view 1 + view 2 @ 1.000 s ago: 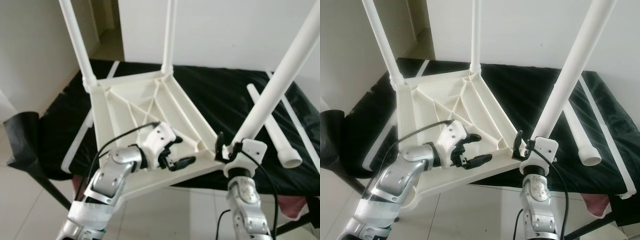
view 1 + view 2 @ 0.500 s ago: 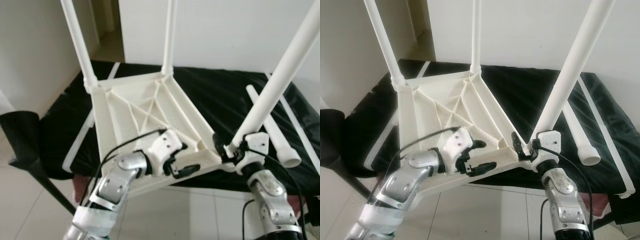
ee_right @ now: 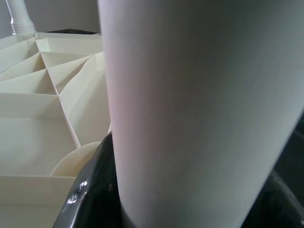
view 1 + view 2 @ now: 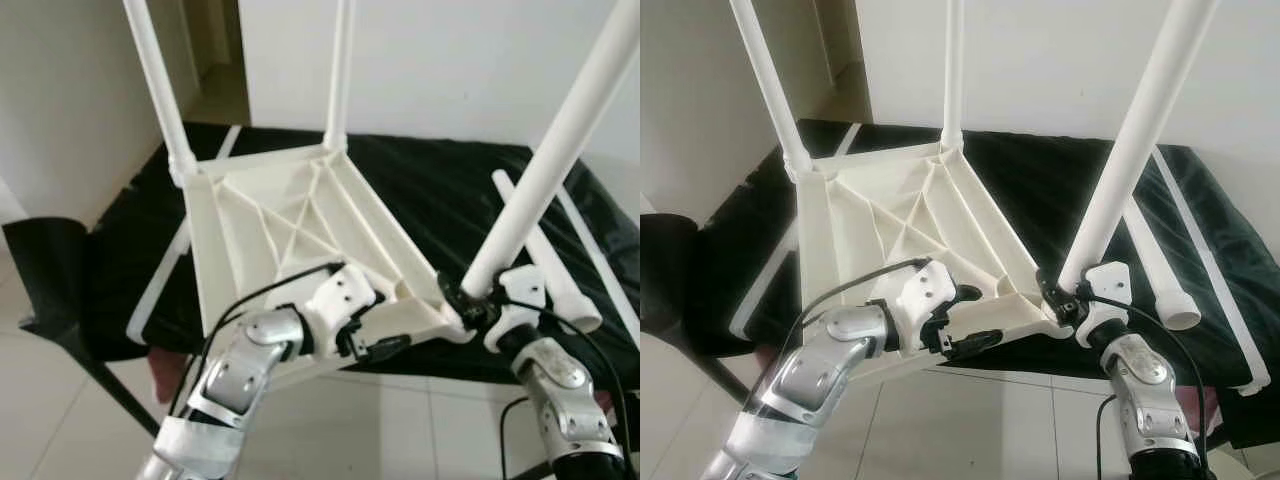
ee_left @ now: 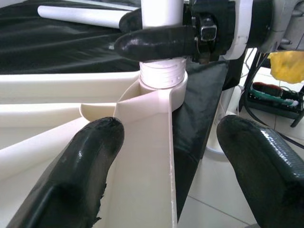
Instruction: Building children table
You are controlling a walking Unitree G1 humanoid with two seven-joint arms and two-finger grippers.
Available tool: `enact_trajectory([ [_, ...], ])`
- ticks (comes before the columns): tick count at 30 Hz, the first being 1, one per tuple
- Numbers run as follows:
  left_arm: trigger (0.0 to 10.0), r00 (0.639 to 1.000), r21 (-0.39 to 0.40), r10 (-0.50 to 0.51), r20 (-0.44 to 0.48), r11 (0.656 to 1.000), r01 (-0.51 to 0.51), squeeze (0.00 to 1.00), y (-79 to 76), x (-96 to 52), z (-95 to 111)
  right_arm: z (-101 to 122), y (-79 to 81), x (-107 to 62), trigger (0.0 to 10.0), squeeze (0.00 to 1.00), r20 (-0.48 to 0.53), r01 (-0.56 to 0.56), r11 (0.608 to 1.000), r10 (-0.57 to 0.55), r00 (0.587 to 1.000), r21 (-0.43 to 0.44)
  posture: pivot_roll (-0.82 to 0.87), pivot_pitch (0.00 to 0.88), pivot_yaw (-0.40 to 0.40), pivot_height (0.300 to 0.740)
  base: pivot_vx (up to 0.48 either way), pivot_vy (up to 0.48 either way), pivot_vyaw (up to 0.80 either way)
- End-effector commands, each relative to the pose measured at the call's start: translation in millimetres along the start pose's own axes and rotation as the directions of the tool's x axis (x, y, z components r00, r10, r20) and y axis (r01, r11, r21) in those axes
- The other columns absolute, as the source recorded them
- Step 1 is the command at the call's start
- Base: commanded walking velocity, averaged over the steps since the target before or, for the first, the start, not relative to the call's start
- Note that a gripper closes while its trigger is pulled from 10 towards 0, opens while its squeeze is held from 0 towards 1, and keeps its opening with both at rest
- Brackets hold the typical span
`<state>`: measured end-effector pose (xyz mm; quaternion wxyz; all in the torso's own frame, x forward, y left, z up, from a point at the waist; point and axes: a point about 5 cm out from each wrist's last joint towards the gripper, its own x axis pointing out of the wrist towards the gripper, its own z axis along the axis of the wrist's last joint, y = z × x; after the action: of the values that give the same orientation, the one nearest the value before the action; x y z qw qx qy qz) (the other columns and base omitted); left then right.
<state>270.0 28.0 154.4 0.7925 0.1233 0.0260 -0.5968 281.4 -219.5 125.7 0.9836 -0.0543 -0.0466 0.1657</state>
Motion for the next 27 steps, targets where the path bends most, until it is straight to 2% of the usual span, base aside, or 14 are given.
enact_trajectory([
  [1,10.0,0.989,0.009,0.149,-0.004,0.989,-0.149,0.0,5.9,-1.9,-1,-1,-1.0,-0.7,0.0,0.0,0.006,0.009,1.0,-0.009,1.0,-0.004,0.0,0.0,-0.009,0.74,0.0,0.0,0.0],
  [5,10.0,0.989,0.005,0.15,-0.001,0.989,-0.15,0.0,5.2,-2.2,-1,-2,0.5,-1.2,0.0,0.0,0.013,0.034,0.999,-0.034,0.999,0.039,0.0,0.002,-0.009,0.74,0.0,0.0,0.0],
  [6,10.0,0.989,0.004,0.151,0.0,0.989,-0.151,0.0,5.3,-2.4,-1,-2,0.6,-1.3,6.2,0.0,0.012,0.055,0.998,-0.055,0.998,0.041,0.0,0.004,-0.008,0.74,0.0,0.0,0.0],
  [8,10.0,0.988,0.003,0.151,0.001,0.988,-0.151,0.0,5.4,-2.5,-1,-2,0.6,-1.3,6.2,0.0,0.012,0.07,0.997,-0.07,0.997,0.041,0.0,0.004,-0.008,0.74,0.0,0.0,0.0],
  [9,10.0,0.988,0.002,0.151,0.002,0.988,-0.152,0.0,5.5,-2.6,-1,-3,1.0,-1.2,10.0,0.0,0.006,0.087,0.995,-0.088,0.996,0.039,0.0,0.004,-0.008,0.74,0.0,0.0,0.0],
  [13,10.0,0.988,-0.002,0.155,0.005,0.988,-0.155,0.0,6.5,-3.2,0,-1,3.2,0.5,10.0,0.0,-0.013,0.182,0.983,-0.181,0.983,0.02,0.0,0.007,-0.008,0.74,0.0,0.0,0.0],
  [14,10.0,0.988,-0.004,0.157,0.007,0.988,-0.156,0.0,6.6,-3.2,0,1,4.5,1.1,10.0,0.0,-0.007,0.225,0.973,-0.225,0.974,0.048,0.0,0.007,-0.008,0.74,0.0,0.0,0.0],
  [15,10.0,0.988,-0.004,0.157,0.007,0.988,-0.156,0.0,6.6,-3.2,0,1,4.5,1.1,10.0,0.0,-0.007,0.225,0.973,-0.225,0.974,0.048,0.0,0.007,-0.008,0.74,0.0,0.0,0.0],
  [16,10.0,0.987,-0.006,0.158,0.01,0.987,-0.158,0.0,6.6,-3.0,0,0,4.9,0.9,10.0,0.0,-0.022,0.294,0.955,-0.294,0.956,0.045,-0.01,0.01,-0.008,0.74,0.0,0.0,0.0],
  [17,10.0,0.987,-0.006,0.158,0.01,0.987,-0.158,0.0,6.6,-3.0,0,0,4.9,0.9,10.0,0.0,-0.022,0.294,0.955,-0.294,0.956,0.045,-0.01,0.01,-0.008,0.74,0.0,0.0,0.0],
  [20,10.0,0.987,-0.009,0.159,0.015,0.987,-0.158,0.0,5.3,-2.2,1,-6,15.7,-1.3,10.0,0.0,-0.053,0.418,0.903,-0.415,0.908,0.095,-0.01,0.018,-0.007,0.74,0.0,0.0,0.0],
  [23,10.0,0.987,-0.012,0.162,0.014,0.987,-0.162,0.0,4.8,-2.2,0,-10,25.5,-3.1,10.0,0.0,-0.062,0.483,0.868,-0.479,0.876,0.114,0.0,0.02,-0.007,0.74,0.0,0.0,0.0],
  [27,10.0,0.986,-0.016,0.164,0.012,0.986,-0.164,0.0,4.8,-3.2,0,-8,35.4,-5.0,10.0,0.0,-0.071,0.58,0.803,-0.576,0.814,0.135,0.0,0.021,-0.011,0.74,0.0,0.0,0.0],
])
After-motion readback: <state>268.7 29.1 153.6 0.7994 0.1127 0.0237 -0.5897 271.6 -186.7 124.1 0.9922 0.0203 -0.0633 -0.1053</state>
